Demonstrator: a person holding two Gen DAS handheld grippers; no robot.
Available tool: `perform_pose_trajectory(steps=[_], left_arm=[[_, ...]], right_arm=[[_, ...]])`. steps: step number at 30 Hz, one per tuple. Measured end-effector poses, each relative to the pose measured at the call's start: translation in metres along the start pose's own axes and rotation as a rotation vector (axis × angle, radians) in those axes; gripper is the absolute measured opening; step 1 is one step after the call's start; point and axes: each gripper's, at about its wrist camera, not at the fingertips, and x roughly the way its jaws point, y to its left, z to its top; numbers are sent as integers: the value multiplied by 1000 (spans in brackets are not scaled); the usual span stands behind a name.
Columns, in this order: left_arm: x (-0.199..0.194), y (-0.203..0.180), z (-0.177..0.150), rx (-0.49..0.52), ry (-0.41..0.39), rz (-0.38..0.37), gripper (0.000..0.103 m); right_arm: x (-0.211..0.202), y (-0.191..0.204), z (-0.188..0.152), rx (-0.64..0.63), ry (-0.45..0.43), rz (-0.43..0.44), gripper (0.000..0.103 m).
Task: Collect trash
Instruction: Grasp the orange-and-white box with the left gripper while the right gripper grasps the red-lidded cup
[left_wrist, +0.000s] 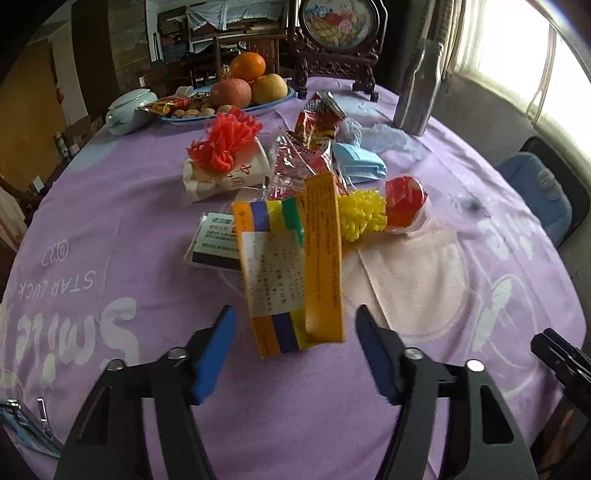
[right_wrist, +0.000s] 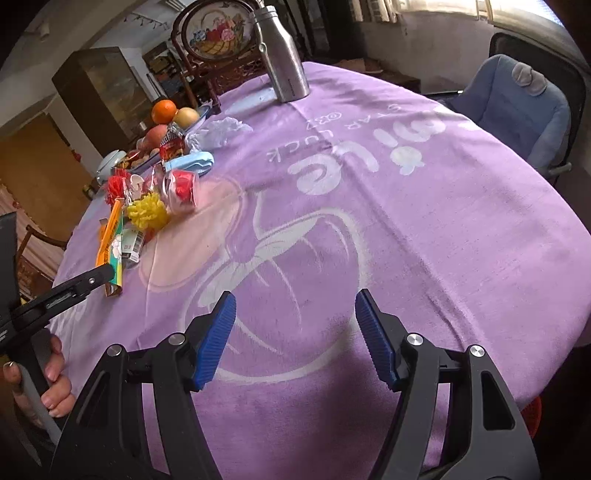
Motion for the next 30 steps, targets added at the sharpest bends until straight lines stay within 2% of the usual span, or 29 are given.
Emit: perform_pose_trajectory(steps=[1, 3, 4, 6, 10, 12, 19, 23, 25, 30], left_arm=[[3, -4, 1, 12, 9, 12, 58], [12, -10, 4, 25, 33, 23, 45], [15, -11, 4, 27, 45, 22, 41], [18, -12, 5, 30, 43, 53, 26], [13, -5, 4, 13, 44, 30, 23], [6, -2, 2, 10, 26, 41, 21], [-25, 16, -12, -18, -27, 0, 19], [-42, 28, -18, -43, -59, -34, 19], [-48, 34, -20, -53, -70, -57, 19], [-51, 48, -23, -79, -72, -82, 19]], right_arm=[[0, -2, 0, 1, 2, 1, 66], [0, -4, 1, 4, 7, 6, 66], [0, -6, 1, 4, 10, 10, 66], [-1, -7, 1, 0, 7, 14, 67], [-6, -5, -1, -12, -3, 7, 68], [-7, -3, -1, -18, -5, 2, 68], [-8, 23, 4, -86, -15, -6, 68], [-2, 49, 21, -137, -12, 25, 68], [3, 64, 35, -154, -12, 73, 68], [37, 101, 69, -185, 23, 110, 68]])
